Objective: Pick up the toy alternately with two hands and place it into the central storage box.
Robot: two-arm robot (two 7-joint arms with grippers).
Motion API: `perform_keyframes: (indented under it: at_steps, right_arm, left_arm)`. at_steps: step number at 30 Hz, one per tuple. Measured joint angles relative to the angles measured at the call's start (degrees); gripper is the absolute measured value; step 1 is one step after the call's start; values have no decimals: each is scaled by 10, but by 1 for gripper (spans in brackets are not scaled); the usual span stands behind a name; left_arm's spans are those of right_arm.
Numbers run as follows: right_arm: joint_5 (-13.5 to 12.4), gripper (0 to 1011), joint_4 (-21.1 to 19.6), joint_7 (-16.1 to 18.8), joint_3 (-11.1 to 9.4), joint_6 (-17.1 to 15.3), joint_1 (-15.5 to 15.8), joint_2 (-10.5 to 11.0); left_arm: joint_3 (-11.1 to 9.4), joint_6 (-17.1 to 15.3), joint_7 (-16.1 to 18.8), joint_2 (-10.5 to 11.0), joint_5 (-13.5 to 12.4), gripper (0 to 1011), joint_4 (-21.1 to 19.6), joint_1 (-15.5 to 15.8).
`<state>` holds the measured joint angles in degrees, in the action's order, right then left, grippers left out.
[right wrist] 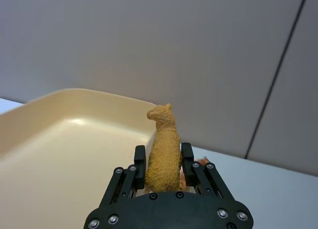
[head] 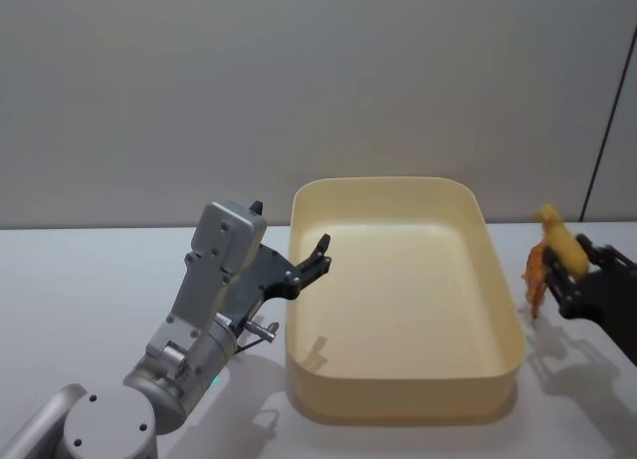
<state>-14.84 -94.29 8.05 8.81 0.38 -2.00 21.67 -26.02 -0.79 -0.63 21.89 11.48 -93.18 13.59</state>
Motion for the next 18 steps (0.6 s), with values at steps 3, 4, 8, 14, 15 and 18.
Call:
perform_keyframes:
  at_steps: [3, 4, 8, 14, 15, 18]
  right_arm:
    - [2, 411, 4, 27, 8, -6, -23, -13]
    - [4, 409, 7, 32, 10, -7, -28, -17]
    - [17, 408, 29, 57, 23, -16, -58, -37]
    - [51, 406, 93, 86, 47, -27, -118, -78]
    - [54, 406, 100, 88, 49, -28, -125, -82]
    - [69, 480, 130, 98, 58, -30, -149, -99]
  left_arm:
    - [0, 0, 0, 0, 0, 1001, 0, 0]
    - [0, 0, 0, 0, 0, 1001, 0, 0]
    - [0, 0, 0, 0, 0, 1001, 0, 0]
    - [0, 0, 0, 0, 0, 1001, 0, 0]
    - [0, 0, 0, 0, 0, 1001, 0, 0]
    - [0, 0, 0, 0, 0, 1001, 0, 0]
